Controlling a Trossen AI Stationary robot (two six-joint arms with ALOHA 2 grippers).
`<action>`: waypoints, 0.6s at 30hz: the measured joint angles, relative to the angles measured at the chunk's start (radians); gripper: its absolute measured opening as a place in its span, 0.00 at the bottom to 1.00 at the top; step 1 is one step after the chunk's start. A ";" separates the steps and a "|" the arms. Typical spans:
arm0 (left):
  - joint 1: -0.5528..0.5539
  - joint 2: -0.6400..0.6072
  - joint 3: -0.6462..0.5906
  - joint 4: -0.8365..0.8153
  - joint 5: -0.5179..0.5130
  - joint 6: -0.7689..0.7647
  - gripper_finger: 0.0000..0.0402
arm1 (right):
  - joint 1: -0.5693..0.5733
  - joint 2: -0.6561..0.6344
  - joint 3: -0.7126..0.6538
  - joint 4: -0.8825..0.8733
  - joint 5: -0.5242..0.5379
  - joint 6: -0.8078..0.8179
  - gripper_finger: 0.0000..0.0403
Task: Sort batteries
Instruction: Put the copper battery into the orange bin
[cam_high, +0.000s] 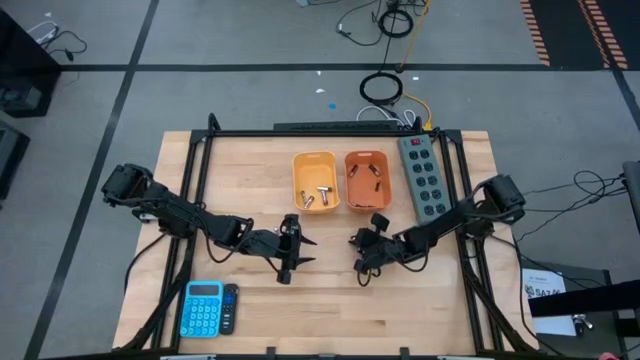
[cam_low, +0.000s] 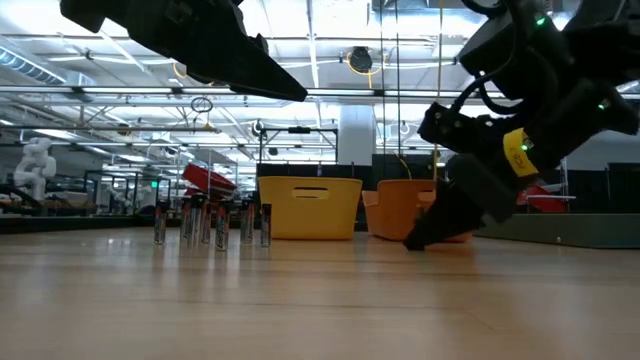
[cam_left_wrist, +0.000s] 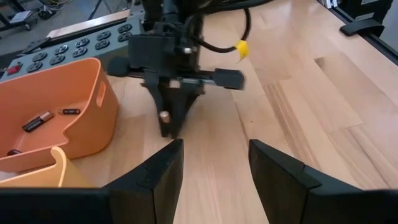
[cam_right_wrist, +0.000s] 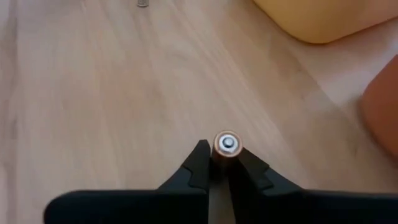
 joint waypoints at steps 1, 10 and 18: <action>0.000 0.000 0.000 0.000 0.000 0.000 0.48 | -0.009 -0.014 -0.001 -0.009 0.004 -0.020 0.04; 0.002 0.000 0.000 0.000 0.000 -0.006 0.48 | -0.136 -0.380 0.000 -0.088 0.096 -0.260 0.04; 0.028 0.000 0.000 -0.025 0.002 -0.137 0.48 | -0.383 -0.495 -0.001 -0.364 -0.061 -0.140 0.06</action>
